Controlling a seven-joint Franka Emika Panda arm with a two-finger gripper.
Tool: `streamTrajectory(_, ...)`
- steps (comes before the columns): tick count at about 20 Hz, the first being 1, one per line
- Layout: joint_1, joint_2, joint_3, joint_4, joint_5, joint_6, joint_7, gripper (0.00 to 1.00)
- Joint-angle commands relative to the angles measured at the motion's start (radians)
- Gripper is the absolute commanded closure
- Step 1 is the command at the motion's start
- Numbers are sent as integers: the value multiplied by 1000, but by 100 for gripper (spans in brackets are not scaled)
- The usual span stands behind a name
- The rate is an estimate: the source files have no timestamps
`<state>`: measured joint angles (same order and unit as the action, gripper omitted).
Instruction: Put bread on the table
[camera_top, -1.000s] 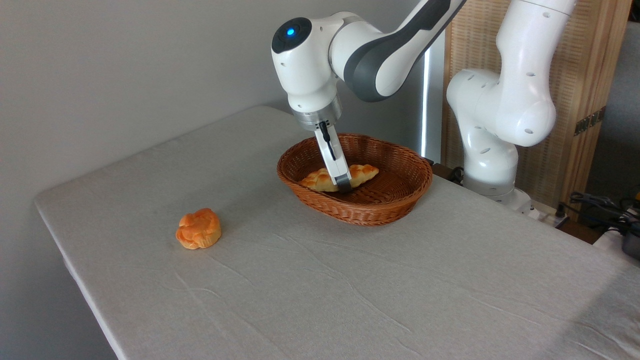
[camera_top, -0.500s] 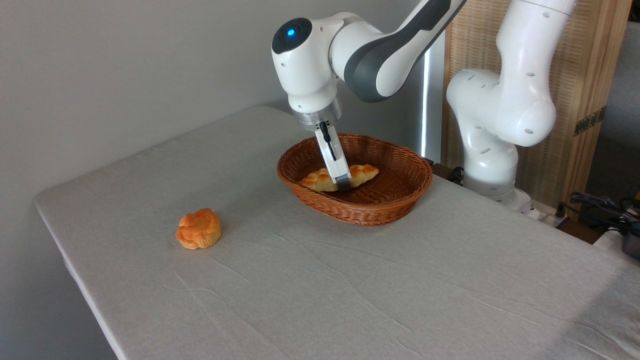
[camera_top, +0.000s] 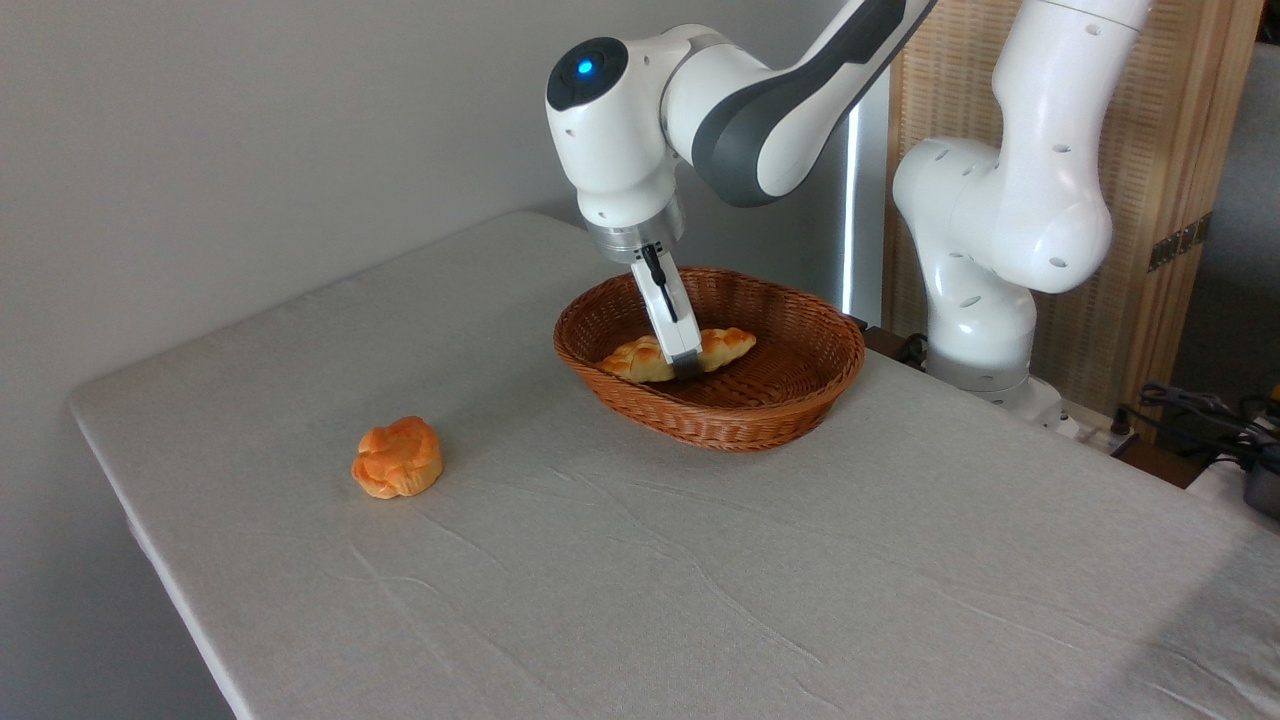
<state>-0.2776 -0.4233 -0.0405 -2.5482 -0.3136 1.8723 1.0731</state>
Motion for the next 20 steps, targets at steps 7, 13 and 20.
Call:
streamTrajectory(7, -2, -11, 11, -15, -24, 34, -18, 69)
streamTrajectory(13, -2, -15, 11, -14, -22, 36, -16, 72)
streamTrajectory(20, -3, -20, 43, 11, -13, -43, -5, 72)
